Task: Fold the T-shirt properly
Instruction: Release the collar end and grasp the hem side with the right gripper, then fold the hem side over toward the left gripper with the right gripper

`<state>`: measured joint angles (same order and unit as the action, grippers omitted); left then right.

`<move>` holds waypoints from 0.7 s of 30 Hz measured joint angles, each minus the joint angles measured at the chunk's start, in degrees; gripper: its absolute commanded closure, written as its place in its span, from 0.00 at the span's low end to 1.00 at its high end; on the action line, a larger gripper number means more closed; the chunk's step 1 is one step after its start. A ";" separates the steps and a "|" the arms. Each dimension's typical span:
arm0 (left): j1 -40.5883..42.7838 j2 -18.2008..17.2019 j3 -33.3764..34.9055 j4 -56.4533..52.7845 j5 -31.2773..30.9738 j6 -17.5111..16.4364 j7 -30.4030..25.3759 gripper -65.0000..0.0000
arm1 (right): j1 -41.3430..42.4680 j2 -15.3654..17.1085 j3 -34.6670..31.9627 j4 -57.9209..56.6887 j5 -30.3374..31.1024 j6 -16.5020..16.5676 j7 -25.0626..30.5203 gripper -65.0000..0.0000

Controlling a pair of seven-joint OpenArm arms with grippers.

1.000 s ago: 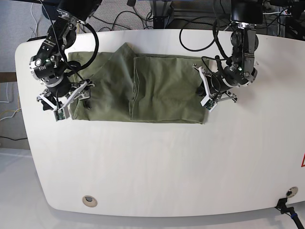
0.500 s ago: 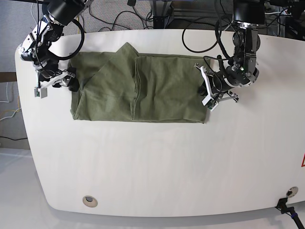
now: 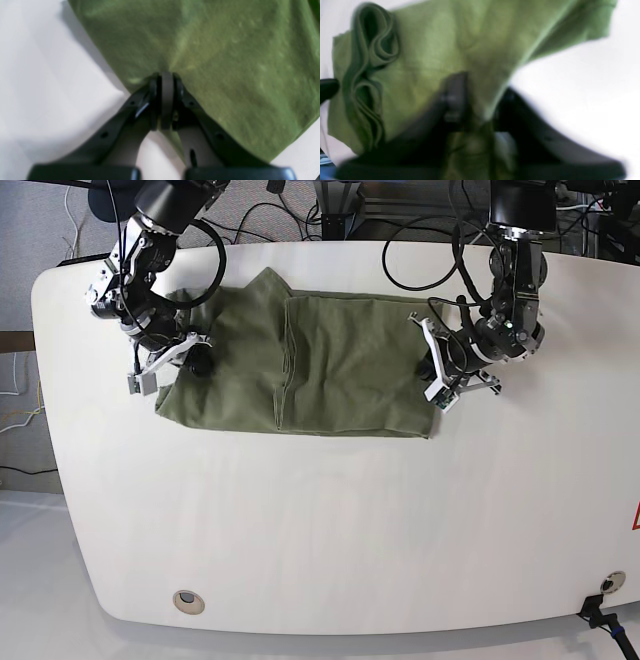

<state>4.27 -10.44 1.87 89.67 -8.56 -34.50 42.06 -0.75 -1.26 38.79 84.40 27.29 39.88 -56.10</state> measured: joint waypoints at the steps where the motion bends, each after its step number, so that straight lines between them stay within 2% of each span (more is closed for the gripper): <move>1: 0.20 -0.28 0.00 0.00 -0.09 -0.02 -0.15 1.00 | -0.15 -0.02 -0.02 0.50 -0.24 -0.09 -0.50 1.00; 3: 0.48 -0.44 0.00 0.00 -0.31 0.00 -0.61 1.00 | -0.63 -0.02 -0.74 2.89 -1.05 -0.22 -1.57 1.00; 7: 0.48 -0.42 0.00 0.02 -0.26 0.00 -0.55 1.00 | -3.58 0.20 -9.31 14.34 -1.62 -0.85 -1.62 1.00; 11: 0.46 -0.39 0.15 0.07 -0.20 0.00 -0.46 1.00 | -5.64 -0.35 -19.02 23.98 -0.44 -5.42 -1.55 1.00; 13: 0.46 -0.35 0.15 0.07 -0.07 0.00 -0.50 1.00 | -5.84 -2.19 -22.75 25.86 -1.05 -7.41 -1.38 1.00; 18: 0.39 -0.26 0.15 0.07 -0.09 0.00 -0.35 1.00 | -5.68 -6.03 -33.40 26.12 -0.94 -9.64 -1.38 1.00; 21: 0.35 -0.26 0.17 0.07 -0.07 0.00 -0.26 1.00 | -5.64 -7.28 -38.73 25.64 -1.44 -12.39 1.95 1.00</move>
<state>4.62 -10.70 2.04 89.73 -8.62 -34.50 41.80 -6.39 -8.54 0.05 110.04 25.85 27.49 -54.15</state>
